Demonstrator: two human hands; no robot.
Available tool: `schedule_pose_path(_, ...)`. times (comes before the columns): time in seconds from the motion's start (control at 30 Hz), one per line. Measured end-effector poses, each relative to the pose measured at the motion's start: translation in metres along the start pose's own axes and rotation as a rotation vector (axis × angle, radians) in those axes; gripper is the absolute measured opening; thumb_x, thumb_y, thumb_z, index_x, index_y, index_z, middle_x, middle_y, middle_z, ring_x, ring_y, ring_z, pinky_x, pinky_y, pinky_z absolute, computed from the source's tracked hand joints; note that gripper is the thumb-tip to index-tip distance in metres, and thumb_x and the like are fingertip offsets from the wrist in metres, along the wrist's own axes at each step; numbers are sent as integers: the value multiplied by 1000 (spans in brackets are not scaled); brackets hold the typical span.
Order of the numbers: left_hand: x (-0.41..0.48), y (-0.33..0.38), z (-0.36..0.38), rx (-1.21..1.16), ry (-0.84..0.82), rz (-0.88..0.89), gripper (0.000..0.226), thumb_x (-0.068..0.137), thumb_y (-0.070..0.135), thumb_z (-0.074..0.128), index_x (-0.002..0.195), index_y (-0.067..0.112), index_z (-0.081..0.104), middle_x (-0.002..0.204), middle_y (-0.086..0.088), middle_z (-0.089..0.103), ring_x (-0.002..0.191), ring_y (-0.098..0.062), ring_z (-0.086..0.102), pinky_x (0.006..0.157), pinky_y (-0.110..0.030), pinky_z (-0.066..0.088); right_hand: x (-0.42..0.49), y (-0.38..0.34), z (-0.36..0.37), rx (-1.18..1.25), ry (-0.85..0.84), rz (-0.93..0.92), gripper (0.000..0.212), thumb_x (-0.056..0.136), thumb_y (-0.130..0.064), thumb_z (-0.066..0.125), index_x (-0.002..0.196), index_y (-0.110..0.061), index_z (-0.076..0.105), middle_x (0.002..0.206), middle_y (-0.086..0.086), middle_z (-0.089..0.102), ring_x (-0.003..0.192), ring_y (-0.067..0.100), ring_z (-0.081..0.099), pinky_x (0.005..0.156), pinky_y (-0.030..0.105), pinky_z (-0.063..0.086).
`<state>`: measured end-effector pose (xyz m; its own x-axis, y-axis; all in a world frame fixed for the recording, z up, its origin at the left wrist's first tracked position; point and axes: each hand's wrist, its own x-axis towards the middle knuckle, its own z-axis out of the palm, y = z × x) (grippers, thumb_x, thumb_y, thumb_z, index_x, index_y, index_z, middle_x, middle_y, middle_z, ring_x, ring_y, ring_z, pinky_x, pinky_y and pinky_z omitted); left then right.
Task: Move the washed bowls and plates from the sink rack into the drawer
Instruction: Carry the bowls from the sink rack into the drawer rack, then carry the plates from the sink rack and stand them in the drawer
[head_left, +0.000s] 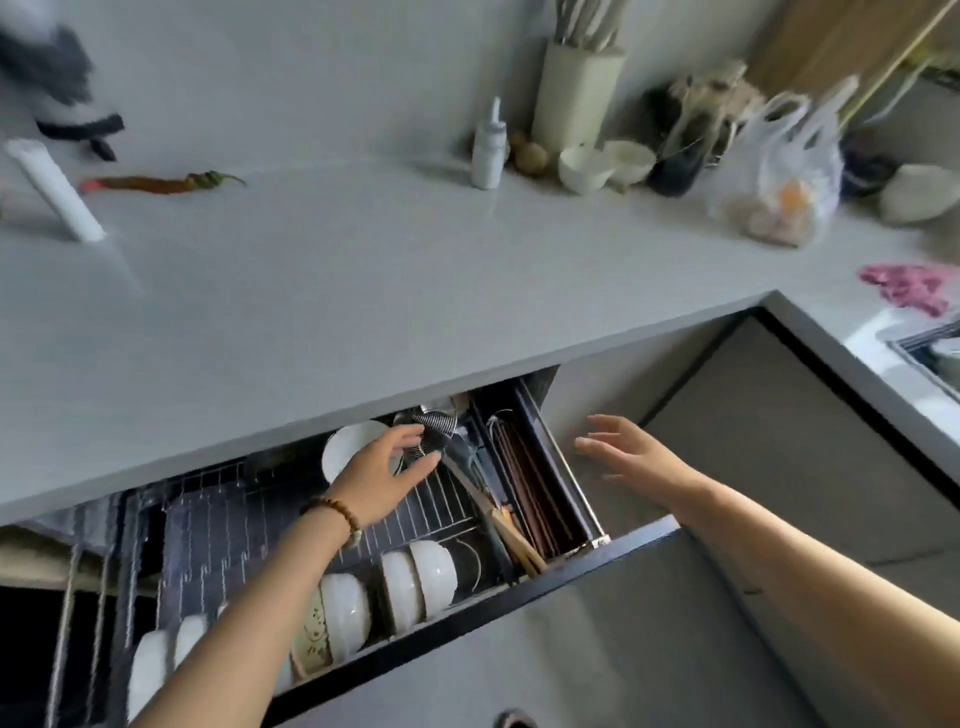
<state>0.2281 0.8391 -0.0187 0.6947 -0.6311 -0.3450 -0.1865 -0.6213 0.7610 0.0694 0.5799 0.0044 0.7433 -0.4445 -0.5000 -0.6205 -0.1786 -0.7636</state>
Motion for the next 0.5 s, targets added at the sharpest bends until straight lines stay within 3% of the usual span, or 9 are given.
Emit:
schedule_pose_path(0.1, 7, 65, 17, 11, -31, 87, 49, 90, 45, 50, 135, 26, 43, 132, 8, 51, 125, -10, 45, 100, -26, 34, -34, 3, -68, 47, 163, -35, 54, 92, -34, 64, 141, -21, 44, 138, 5, 54, 117, 14, 57, 92, 30, 50)
schedule_pose_path(0.23, 27, 148, 54, 141, -86, 207, 53, 90, 46, 50, 138, 26, 39, 137, 7, 48, 127, -8, 42, 100, -22, 32, -71, 33, -165, 54, 310, -38, 59, 88, -38, 67, 141, -26, 44, 142, 4, 51, 123, 17, 54, 101, 32, 46)
schedule_pose_path(0.33, 51, 210, 93, 301, -116, 288, 59, 89, 49, 50, 141, 26, 34, 143, 4, 41, 132, -13, 38, 107, -26, 30, -90, 67, -238, 2, 398, -24, 63, 87, -39, 68, 142, -28, 42, 147, 4, 45, 134, 20, 46, 99, 29, 43)
schedule_pose_path(0.5, 107, 310, 177, 466, -149, 404, 63, 87, 58, 46, 141, 28, 33, 147, 4, 38, 135, -14, 35, 111, -33, 31, -107, 120, -356, -103, 482, -11, 71, 85, -44, 69, 147, -28, 37, 152, -5, 38, 141, 17, 36, 112, 38, 37)
